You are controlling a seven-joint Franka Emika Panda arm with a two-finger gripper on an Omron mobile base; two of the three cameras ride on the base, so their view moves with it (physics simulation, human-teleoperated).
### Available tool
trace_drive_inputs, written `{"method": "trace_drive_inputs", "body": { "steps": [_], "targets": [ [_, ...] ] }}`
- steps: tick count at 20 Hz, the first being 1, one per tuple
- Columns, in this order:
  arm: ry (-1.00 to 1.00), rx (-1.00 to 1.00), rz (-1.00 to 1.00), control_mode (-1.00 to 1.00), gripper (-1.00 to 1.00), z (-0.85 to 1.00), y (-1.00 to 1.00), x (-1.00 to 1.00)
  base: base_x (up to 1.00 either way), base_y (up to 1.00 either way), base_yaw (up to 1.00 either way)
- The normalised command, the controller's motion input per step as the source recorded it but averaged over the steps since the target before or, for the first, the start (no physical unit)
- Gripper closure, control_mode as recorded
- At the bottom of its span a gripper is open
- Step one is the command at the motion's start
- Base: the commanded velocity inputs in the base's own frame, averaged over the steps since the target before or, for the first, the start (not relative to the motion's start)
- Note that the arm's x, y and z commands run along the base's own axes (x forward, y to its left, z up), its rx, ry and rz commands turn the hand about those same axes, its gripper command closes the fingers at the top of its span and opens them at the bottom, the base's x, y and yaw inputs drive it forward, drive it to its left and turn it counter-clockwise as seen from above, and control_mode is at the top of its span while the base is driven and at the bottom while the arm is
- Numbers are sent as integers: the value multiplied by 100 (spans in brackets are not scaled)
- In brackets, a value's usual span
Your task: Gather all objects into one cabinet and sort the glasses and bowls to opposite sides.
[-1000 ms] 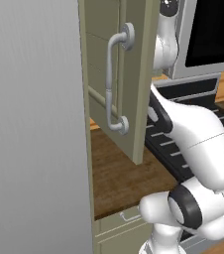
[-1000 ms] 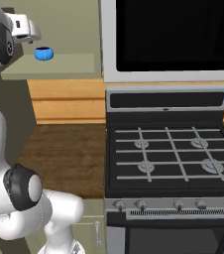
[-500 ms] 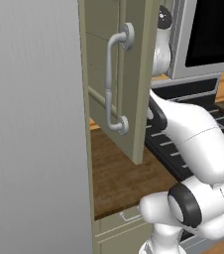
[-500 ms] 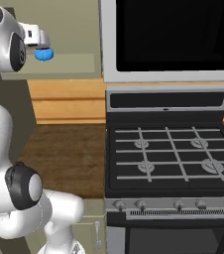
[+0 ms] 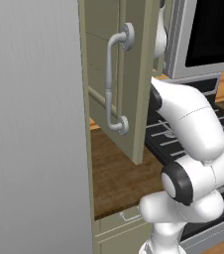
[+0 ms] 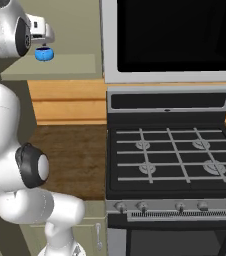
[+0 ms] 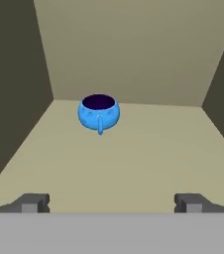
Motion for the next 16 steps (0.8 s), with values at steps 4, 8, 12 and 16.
{"method": "trace_drive_inputs", "body": {
  "steps": [4, 8, 12, 16],
  "targets": [
    [-13, -6, 0, -100, -100, -22, 3, 27, 0, 0, 0],
    [-2, -1, 0, -100, -100, -2, 6, 10, 0, 0, 0],
    [-1, 0, 0, -100, -100, 6, 23, 0, 0, 0, 0],
    [2, 0, 0, -100, -100, 11, 22, 0, 0, 0, 0]
  ]
}}
